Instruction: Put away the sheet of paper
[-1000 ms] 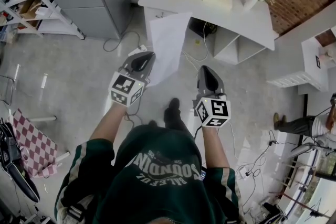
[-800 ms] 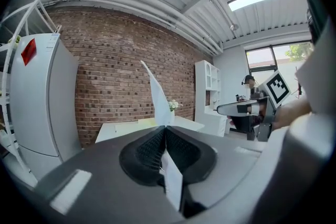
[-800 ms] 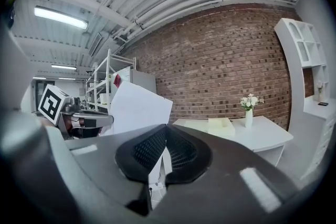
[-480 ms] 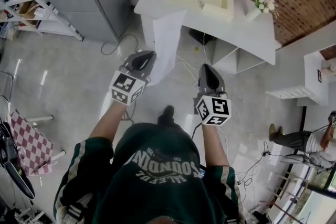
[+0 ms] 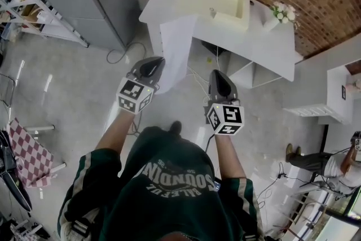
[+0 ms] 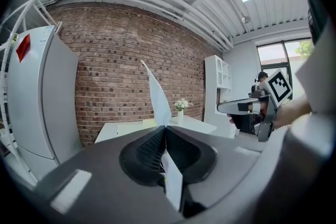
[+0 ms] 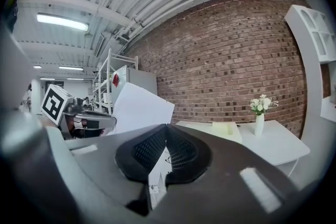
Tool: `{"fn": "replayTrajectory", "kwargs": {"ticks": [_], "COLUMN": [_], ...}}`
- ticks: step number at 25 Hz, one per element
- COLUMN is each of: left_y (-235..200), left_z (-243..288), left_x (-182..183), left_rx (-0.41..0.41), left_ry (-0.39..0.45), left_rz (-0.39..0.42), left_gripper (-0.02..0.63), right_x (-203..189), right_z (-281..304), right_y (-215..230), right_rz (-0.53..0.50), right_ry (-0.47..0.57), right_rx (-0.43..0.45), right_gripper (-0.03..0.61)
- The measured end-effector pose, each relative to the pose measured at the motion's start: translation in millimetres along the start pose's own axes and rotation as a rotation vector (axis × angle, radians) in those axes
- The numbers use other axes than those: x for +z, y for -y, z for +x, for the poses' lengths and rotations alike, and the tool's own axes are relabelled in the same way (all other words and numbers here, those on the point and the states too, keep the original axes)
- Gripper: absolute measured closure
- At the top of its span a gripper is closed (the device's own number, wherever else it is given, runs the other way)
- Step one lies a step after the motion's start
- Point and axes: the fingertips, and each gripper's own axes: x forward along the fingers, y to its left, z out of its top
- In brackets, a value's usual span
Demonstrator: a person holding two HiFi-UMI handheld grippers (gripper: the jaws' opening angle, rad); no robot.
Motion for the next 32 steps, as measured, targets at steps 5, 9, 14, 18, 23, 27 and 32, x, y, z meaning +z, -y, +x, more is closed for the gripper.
{"fn": "replayTrajectory", "kwargs": {"ticks": [5, 9, 14, 18, 23, 27, 32], "left_y": [3.9, 2.7, -5.1, -18.2, -42.6, -66.1, -101.5], "left_z": [22.3, 40.5, 65.1, 89.0, 127.1, 159.9, 201.3], "left_x": [4.2, 5.9, 9.8, 9.3, 15.2, 19.4, 30.6], "left_rx": [0.004, 0.002, -0.006, -0.017, -0.029, -0.041, -0.059], "left_ry": [-0.007, -0.012, -0.006, -0.005, -0.003, -0.006, -0.015], "left_rz": [0.002, -0.001, -0.005, -0.008, -0.011, -0.016, -0.023], "left_gripper": [0.601, 0.601, 0.601, 0.601, 0.601, 0.601, 0.601], "right_x": [3.7, 3.0, 3.6, 2.3, 6.6, 10.8, 26.0], "right_z": [10.6, 19.3, 38.7, 61.1, 96.8, 132.9, 181.4], "right_y": [18.3, 31.2, 45.1, 54.9, 74.2, 91.7, 108.4], "right_rz": [0.0, 0.009, 0.007, 0.009, -0.001, 0.004, 0.003], "right_ry": [-0.003, -0.008, -0.014, -0.018, -0.029, -0.04, -0.05], "right_rx": [0.016, 0.017, 0.014, 0.007, 0.0, -0.012, -0.026], "right_gripper": [0.58, 0.58, 0.58, 0.58, 0.58, 0.58, 0.58]}}
